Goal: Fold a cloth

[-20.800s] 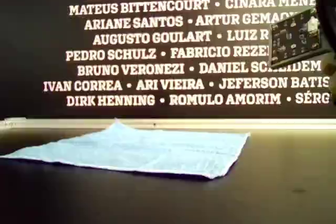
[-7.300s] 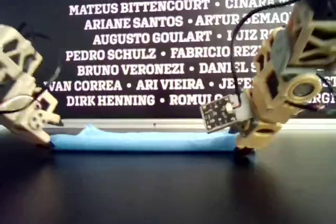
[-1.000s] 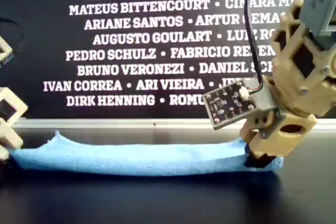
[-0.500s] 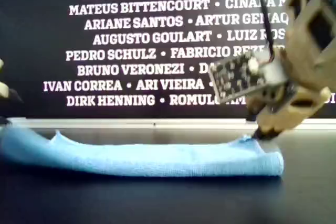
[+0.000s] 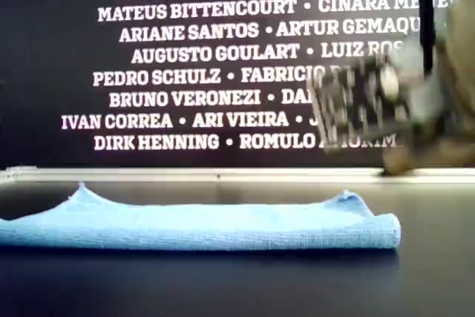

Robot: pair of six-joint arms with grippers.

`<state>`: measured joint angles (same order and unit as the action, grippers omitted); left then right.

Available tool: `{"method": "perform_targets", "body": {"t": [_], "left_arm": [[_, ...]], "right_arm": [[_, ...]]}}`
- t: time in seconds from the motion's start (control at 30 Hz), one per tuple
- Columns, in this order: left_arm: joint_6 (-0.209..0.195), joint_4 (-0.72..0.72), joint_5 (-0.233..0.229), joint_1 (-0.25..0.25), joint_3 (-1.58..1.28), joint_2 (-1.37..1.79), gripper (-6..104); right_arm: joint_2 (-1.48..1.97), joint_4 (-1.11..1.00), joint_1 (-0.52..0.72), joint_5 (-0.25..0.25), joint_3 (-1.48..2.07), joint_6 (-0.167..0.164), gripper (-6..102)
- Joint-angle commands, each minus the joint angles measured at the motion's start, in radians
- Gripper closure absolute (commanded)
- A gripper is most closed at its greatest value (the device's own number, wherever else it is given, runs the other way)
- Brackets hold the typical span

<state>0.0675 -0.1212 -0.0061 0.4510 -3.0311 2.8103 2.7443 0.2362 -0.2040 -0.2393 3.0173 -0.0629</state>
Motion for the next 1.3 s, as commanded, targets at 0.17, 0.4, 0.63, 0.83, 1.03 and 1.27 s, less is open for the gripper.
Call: {"method": "perform_targets", "body": {"t": [0.17,0.4,0.63,0.83,1.03,1.27], "left_arm": [[0.005,-0.006,-0.008,-0.146,0.011,0.064,41],[0.005,-0.006,-0.006,-0.161,0.011,0.069,41],[0.006,-0.006,-0.006,-0.163,0.011,0.067,41],[0.006,-0.006,-0.006,-0.163,0.011,0.054,41],[0.006,-0.006,-0.006,-0.163,0.011,0.051,41],[0.006,-0.006,-0.006,-0.163,0.011,0.051,41]], "right_arm": [[0.146,-0.031,0.005,0.002,0.017,0.009,47],[0.117,-0.029,0.008,0.002,0.017,-0.003,46],[-0.089,-0.029,0.006,0.002,-0.035,-0.002,34],[-0.423,-0.028,0.008,0.002,-0.213,0.011,25],[-0.710,-0.028,0.008,0.003,-0.407,0.011,24],[-0.861,-0.029,0.009,0.005,-0.522,0.009,24]]}}
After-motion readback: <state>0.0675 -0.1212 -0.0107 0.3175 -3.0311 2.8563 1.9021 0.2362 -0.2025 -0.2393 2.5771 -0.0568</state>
